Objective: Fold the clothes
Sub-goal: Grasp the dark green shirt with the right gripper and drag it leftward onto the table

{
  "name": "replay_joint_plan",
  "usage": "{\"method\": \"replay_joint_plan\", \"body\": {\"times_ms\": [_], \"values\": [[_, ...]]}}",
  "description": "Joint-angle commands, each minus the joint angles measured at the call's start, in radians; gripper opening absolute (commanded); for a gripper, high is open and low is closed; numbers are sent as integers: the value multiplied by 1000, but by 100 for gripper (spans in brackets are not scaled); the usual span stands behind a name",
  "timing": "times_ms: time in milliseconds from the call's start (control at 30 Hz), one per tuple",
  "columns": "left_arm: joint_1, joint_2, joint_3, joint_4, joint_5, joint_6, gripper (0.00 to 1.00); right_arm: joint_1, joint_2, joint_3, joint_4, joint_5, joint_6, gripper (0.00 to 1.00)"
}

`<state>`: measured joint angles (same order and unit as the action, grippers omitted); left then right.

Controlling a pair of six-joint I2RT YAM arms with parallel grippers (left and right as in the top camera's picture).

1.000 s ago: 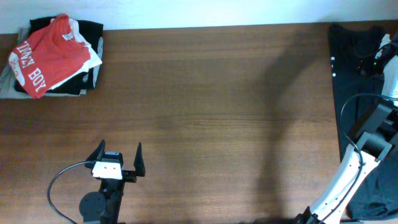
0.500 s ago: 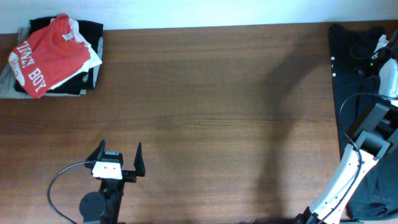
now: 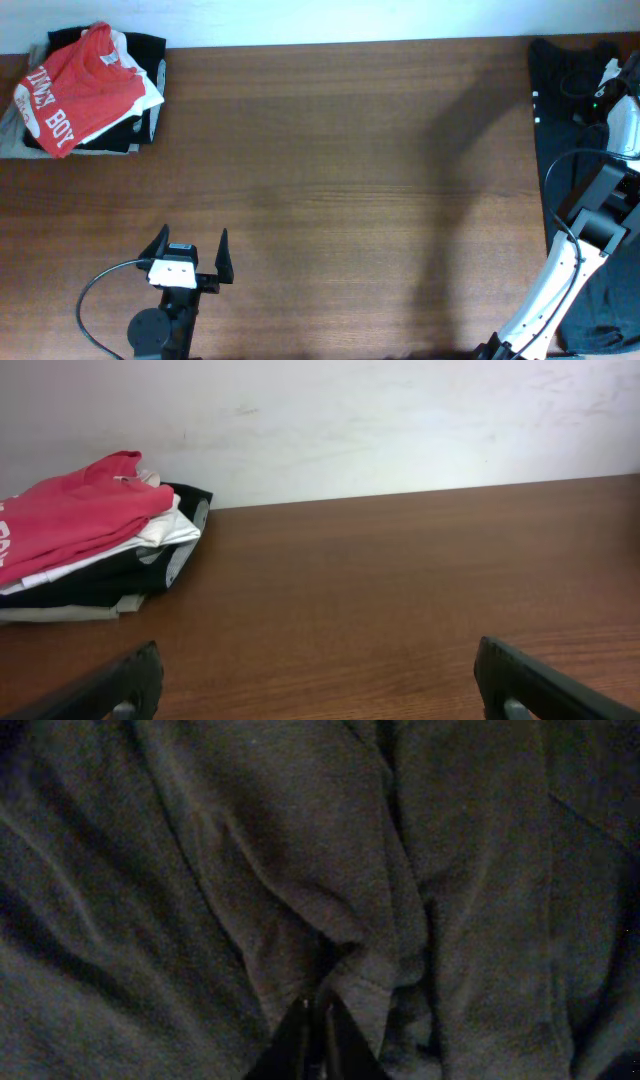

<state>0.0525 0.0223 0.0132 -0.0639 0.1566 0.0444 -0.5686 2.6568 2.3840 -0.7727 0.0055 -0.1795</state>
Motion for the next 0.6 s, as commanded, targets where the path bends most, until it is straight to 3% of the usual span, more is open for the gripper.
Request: {"method": "replay_joint_plan", "body": {"times_ms": [0,167,267,567], "values": [[-4,-5,-4,-2,3,-5,99,8,18,19,-20,34,3,4],[-4,-5,-4,-2,3,-5,99,79,-24,158,-122,-13,3,4],[-4,-5,-4,-2,3,-5,99,185,-59,188,-143,-231,4,4],[-4,-5,-4,-2,3,-5,99,820,-61,187,-148,-428,193,4]]}}
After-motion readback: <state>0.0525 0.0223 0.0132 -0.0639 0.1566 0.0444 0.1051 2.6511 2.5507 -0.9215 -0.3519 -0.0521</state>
